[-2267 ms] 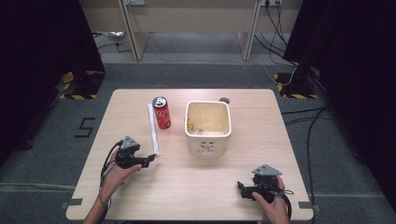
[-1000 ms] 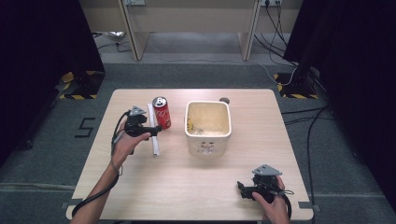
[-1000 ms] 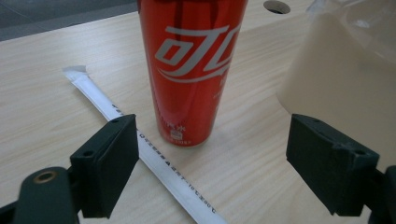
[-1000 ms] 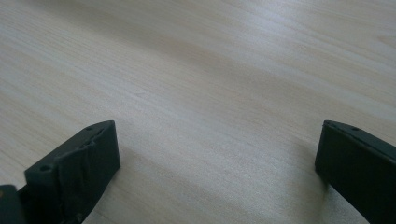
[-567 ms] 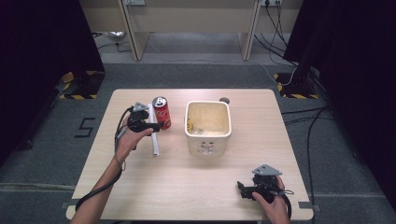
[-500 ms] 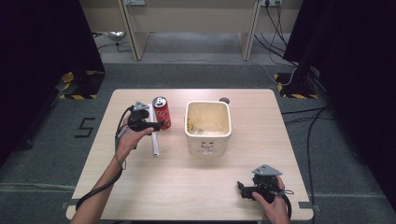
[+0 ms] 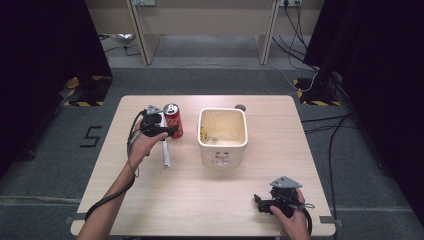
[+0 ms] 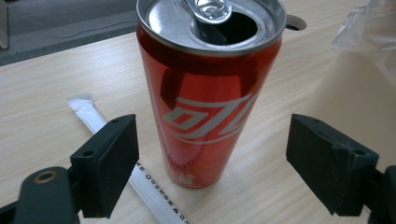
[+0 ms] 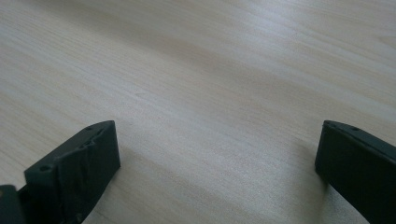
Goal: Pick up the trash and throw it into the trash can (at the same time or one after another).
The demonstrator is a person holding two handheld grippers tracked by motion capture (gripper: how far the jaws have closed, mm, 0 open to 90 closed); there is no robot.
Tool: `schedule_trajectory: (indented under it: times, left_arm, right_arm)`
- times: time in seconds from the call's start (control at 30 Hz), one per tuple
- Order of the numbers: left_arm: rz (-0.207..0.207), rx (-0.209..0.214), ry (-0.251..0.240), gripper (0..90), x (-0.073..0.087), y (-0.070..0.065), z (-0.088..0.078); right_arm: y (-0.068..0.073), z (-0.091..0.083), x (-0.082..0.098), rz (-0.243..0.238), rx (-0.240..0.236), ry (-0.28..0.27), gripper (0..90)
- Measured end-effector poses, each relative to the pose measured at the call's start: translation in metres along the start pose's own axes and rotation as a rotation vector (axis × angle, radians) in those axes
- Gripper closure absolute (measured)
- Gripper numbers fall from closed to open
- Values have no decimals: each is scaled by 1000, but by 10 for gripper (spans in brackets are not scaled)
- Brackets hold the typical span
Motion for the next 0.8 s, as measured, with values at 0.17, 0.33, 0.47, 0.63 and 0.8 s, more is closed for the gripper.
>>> schedule_trajectory:
  times: [0.17,0.33,0.47,0.63,0.8]
  left_arm:
    - [-6,-1,-8,167,-5,0,4]
    - [-16,1,-4,171,-8,1,11]
    - [-16,2,0,177,-9,0,14]
    - [-14,2,-3,188,-11,-1,18]
    - [-11,-2,-7,222,-13,0,22]
  right_arm:
    - [0,0,0,0,0,0,2]
    - [0,0,0,0,-1,0,2]
    - [0,0,0,-2,-1,0,2]
    - [0,0,0,-1,-2,-2,2]
    - [0,0,0,-2,-2,-1,2]
Point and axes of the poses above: each handheld gripper's, and its own axes: z roughly forward along the jaws, x roughly out of its underside, y roughly to its left, the point moved 4 cm from there along z, roughly forward along the jaws, and after that the axes turned 1 degree about y, right-handed, at the moved point
